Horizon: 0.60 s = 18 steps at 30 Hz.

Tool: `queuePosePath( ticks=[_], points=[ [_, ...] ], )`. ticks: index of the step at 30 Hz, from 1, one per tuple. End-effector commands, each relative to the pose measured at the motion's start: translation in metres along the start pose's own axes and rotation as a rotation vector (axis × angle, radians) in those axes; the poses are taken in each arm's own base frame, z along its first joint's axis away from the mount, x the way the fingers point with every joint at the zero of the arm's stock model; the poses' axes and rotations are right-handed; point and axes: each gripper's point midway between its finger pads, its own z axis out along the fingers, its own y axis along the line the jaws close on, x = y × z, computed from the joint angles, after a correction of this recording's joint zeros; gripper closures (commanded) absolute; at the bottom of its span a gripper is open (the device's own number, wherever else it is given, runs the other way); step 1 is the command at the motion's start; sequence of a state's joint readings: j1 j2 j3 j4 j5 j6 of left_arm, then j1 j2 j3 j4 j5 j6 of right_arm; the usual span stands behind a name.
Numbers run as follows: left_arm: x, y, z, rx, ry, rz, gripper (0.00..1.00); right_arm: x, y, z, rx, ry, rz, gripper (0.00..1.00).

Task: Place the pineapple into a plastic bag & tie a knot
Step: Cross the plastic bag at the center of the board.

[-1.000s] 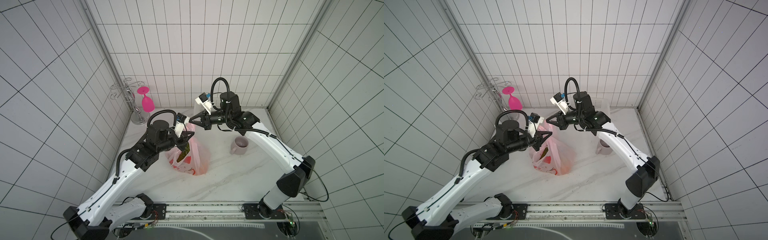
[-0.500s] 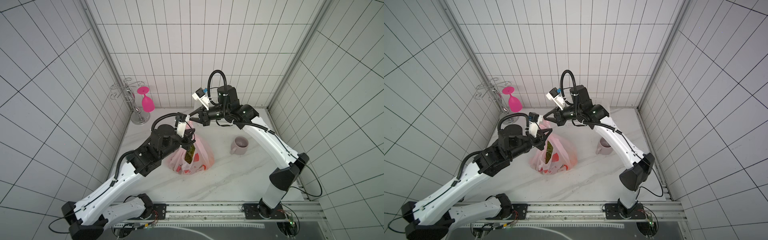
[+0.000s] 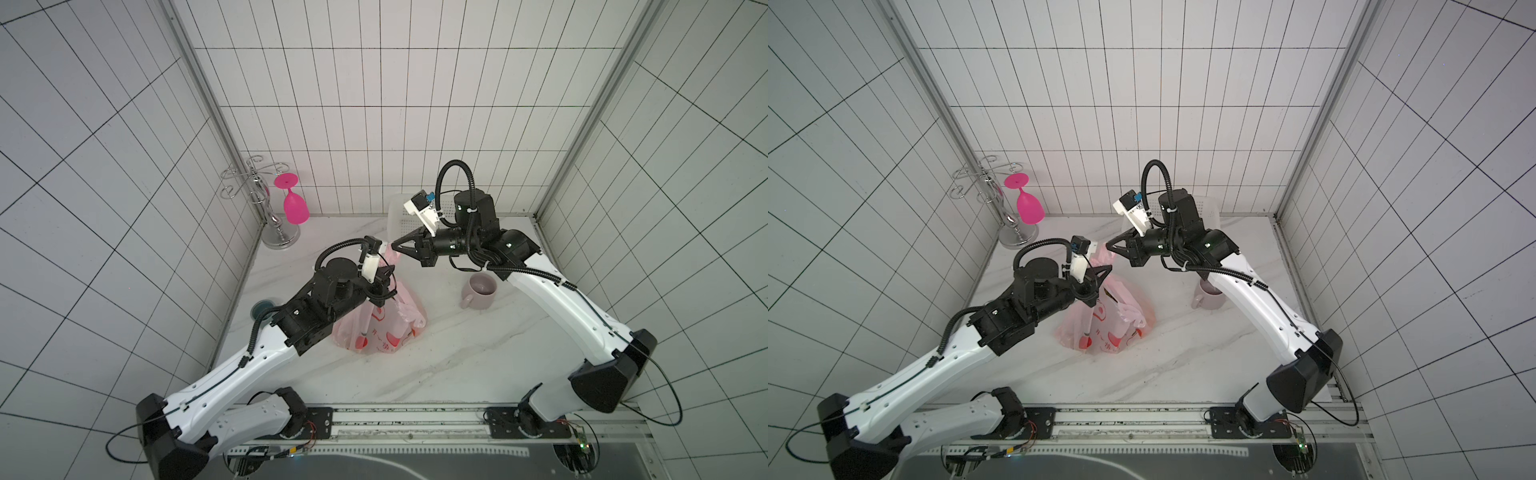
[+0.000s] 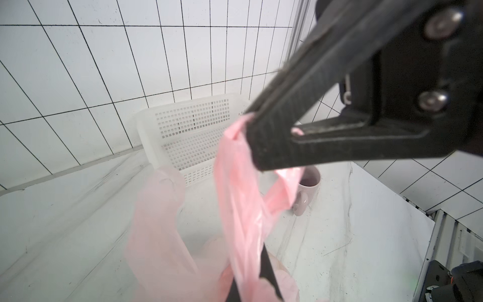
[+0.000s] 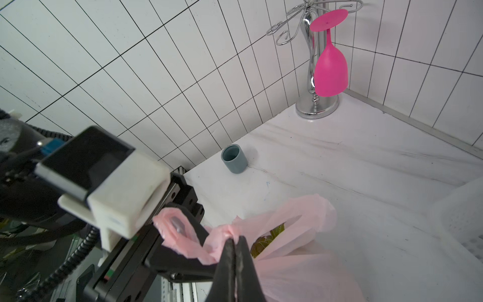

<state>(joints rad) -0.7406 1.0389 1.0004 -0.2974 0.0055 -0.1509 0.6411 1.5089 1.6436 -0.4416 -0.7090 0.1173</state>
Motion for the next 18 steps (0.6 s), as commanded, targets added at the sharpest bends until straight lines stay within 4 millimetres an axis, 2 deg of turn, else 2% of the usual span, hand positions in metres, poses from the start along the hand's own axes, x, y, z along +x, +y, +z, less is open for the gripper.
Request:
queuePosePath(
  ticks=[1, 9, 18],
  points=[
    [-0.017, -0.003, -0.003, 0.070, -0.068, -0.017, 0.92, 0.004, -0.003, -0.005, 0.019, -0.033, -0.004, 1.00],
    [0.000, -0.006, 0.012, 0.121, 0.001, -0.034, 0.91, 0.005, 0.006, -0.011, -0.009, -0.084, 0.026, 1.00],
    [0.027, -0.008, 0.021, 0.152, 0.056, -0.065, 0.82, 0.005, 0.005, -0.017, 0.018, -0.129, 0.042, 1.00]
  ],
)
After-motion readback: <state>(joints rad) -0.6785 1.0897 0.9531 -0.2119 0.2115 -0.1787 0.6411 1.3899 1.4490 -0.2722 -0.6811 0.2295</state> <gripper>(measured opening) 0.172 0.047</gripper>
